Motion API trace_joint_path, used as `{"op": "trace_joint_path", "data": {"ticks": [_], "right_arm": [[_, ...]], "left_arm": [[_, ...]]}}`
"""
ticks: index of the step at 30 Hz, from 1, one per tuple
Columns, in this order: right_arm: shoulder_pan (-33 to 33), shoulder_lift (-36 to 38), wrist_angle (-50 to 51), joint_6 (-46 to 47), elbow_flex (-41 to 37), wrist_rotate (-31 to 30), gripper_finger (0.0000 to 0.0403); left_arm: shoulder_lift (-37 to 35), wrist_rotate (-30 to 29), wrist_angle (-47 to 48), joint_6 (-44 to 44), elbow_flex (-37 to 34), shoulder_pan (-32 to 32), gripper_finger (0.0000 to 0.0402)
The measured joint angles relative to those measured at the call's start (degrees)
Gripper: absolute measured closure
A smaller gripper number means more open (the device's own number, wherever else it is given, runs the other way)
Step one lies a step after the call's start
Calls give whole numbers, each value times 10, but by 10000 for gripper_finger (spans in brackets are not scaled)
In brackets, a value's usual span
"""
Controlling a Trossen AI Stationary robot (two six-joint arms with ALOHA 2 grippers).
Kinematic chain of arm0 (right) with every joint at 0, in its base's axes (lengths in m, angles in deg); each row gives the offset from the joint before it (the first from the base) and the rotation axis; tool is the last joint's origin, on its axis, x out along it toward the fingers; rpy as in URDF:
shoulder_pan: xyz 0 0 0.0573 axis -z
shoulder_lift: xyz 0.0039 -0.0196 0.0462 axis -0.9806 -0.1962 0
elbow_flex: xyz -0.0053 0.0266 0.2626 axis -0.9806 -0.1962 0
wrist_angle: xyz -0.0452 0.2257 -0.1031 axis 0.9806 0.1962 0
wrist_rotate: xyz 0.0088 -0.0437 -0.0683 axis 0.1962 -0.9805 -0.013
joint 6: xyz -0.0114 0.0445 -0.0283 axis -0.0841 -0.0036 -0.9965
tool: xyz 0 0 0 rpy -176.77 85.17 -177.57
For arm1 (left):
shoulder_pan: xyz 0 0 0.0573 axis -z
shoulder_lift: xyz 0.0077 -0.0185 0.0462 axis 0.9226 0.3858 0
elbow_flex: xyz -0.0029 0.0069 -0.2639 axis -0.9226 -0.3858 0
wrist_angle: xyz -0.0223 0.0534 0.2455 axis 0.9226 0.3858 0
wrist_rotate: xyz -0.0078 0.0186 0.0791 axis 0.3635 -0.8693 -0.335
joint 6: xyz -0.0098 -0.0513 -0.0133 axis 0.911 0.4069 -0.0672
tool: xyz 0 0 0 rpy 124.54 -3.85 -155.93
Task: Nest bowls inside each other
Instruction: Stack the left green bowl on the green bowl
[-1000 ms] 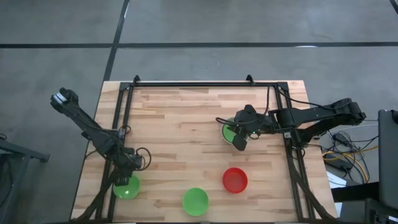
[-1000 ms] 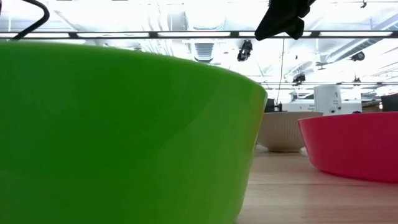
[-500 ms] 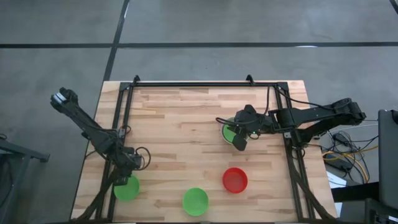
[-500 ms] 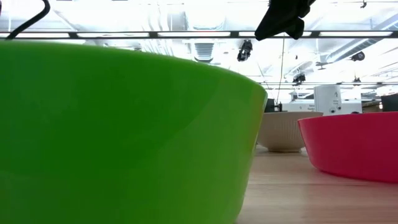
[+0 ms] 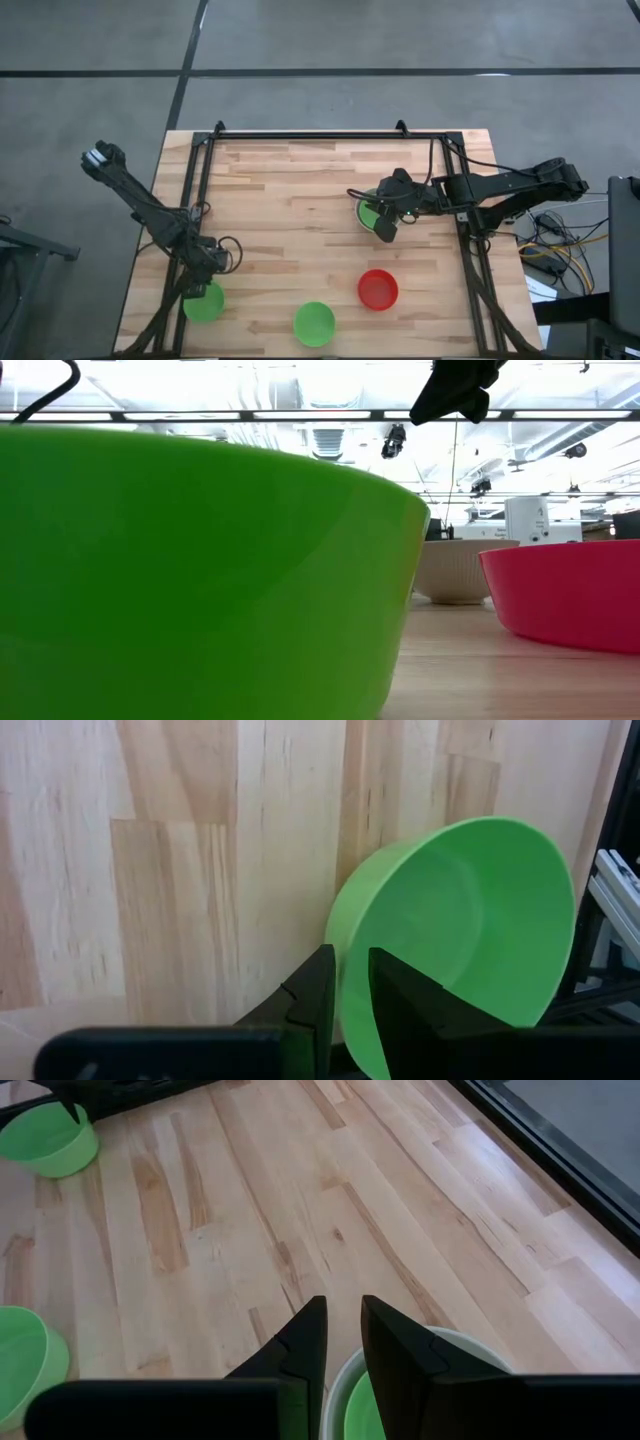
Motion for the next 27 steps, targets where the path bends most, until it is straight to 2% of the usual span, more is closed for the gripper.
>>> {"op": "trace_joint_path", "data": {"ticks": [27], "right_arm": [[0,0,0,0,0,0,339]], "left_arm": [[55,4,-37,2,0,0,333]]}}
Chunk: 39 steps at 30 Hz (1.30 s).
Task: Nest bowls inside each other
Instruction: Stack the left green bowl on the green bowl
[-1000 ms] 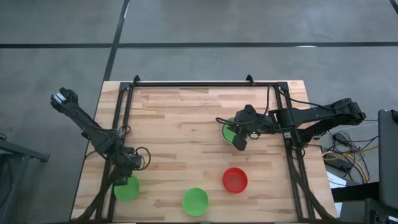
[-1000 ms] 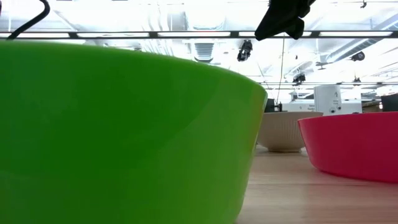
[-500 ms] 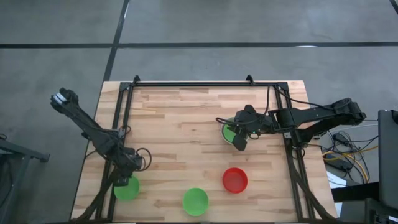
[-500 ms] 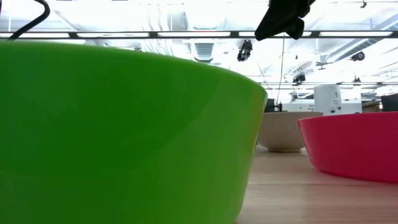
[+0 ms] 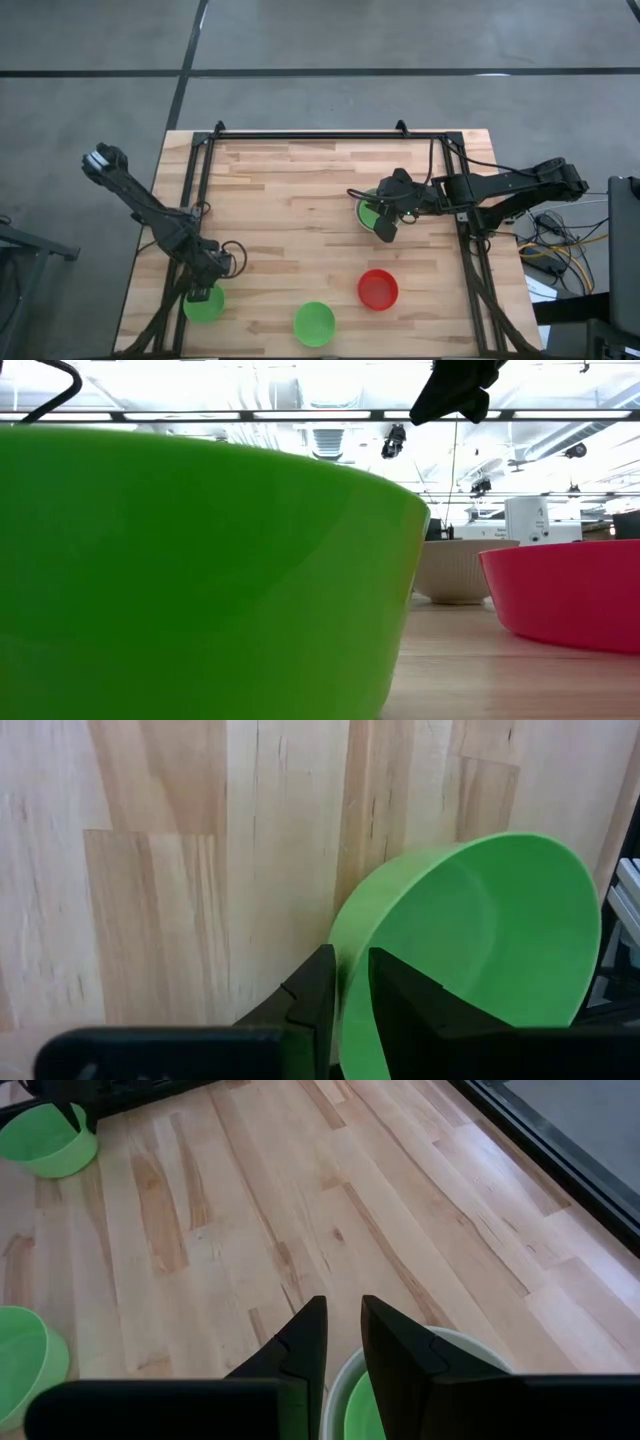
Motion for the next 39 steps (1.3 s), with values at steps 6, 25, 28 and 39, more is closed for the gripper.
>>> {"op": "trace_joint_path", "data": {"ticks": [6,25,28,39], "right_arm": [[0,0,0,0,0,0,339],[0,0,0,0,0,0,339],[0,0,0,0,0,0,339],[0,0,0,0,0,0,339]], "left_arm": [[8,1,-8,0,0,0,333],[7,30,-78,38,-37,0,391],[7,33,-85,39,-41,0,390],[-2,30,-80,41,-41,0,397]]}}
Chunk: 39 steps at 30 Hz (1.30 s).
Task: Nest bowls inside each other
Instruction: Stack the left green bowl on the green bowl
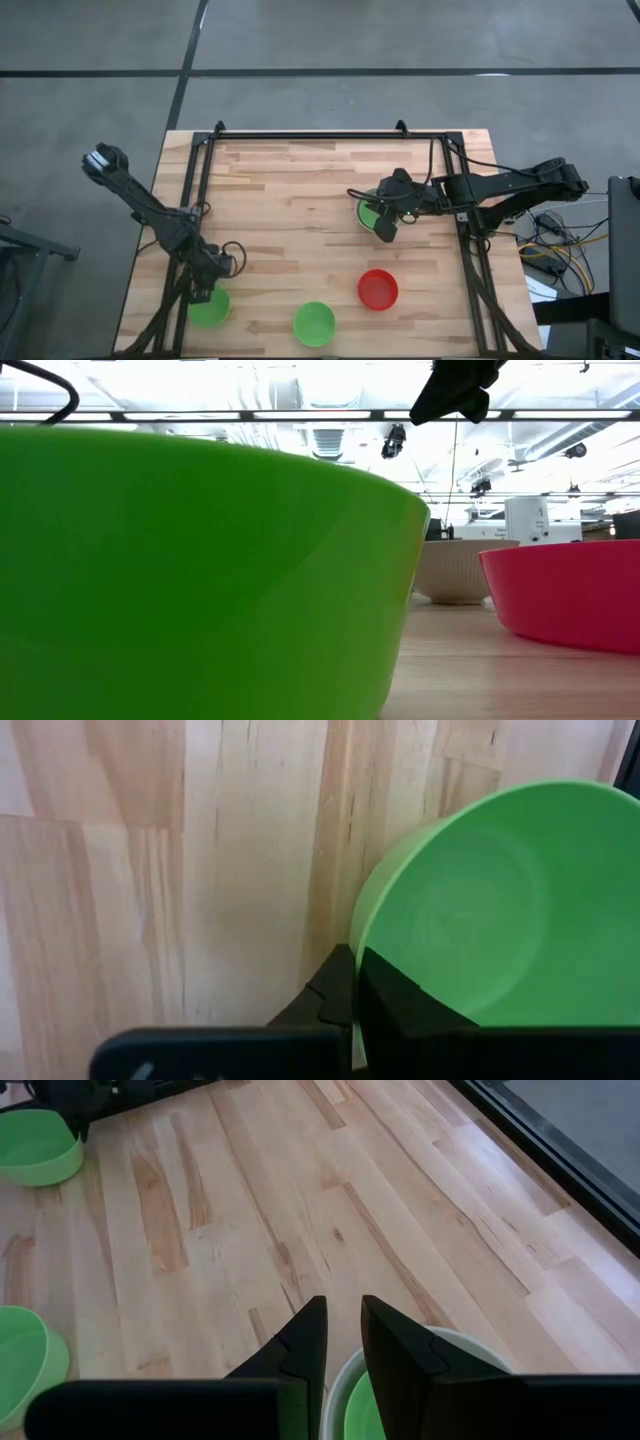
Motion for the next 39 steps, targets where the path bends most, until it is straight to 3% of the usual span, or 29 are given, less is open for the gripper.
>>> {"op": "trace_joint_path", "data": {"ticks": [18,30,39], "right_arm": [[0,0,0,0,0,0,339],[0,0,0,0,0,0,339],[0,0,0,0,0,0,339]], "left_arm": [[-94,-42,41,32,1,0,398],[-94,-164,178,-80,132,0,397],[-92,-210,185,-106,168,-23,397]]}}
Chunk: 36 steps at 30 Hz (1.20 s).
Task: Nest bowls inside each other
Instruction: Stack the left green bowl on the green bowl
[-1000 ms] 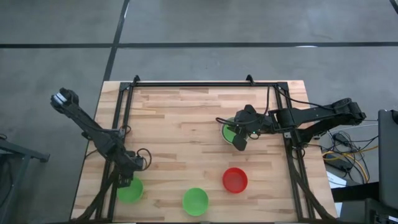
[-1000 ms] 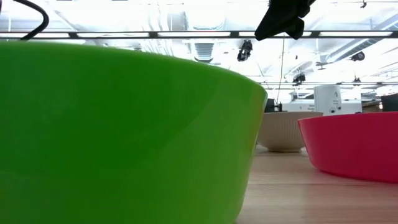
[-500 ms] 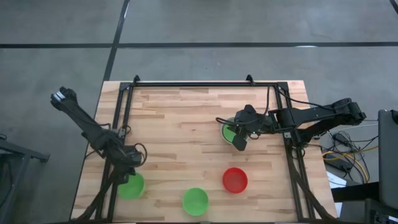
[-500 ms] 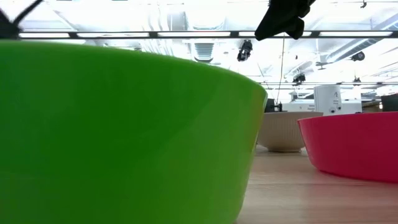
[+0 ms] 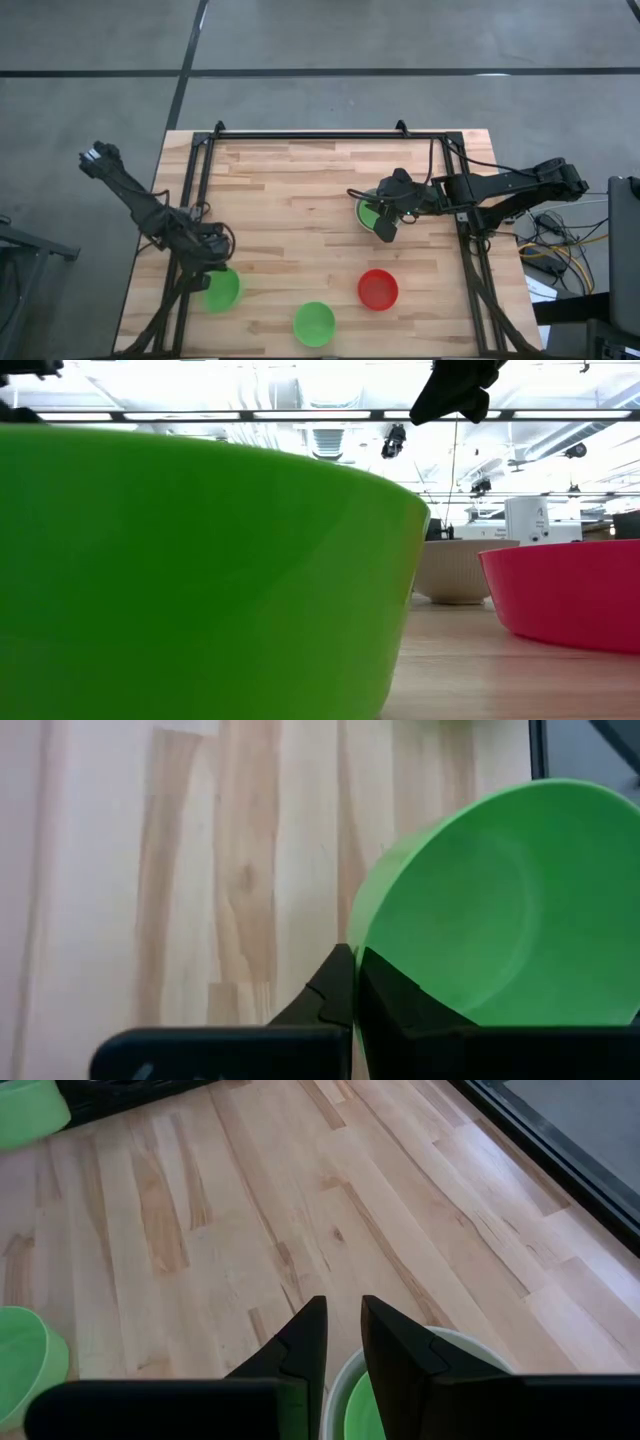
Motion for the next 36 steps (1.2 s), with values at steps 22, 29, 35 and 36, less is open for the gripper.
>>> {"op": "trace_joint_path", "data": {"ticks": [22,29,35,36], "right_arm": [[0,0,0,0,0,0,339],[0,0,0,0,0,0,339],[0,0,0,0,0,0,339],[0,0,0,0,0,0,339]], "left_arm": [[62,0,50,-9,99,-153,397],[122,42,52,-84,144,-213,397],[177,78,73,-163,190,-263,397],[186,83,76,-177,196,-271,397]]}}
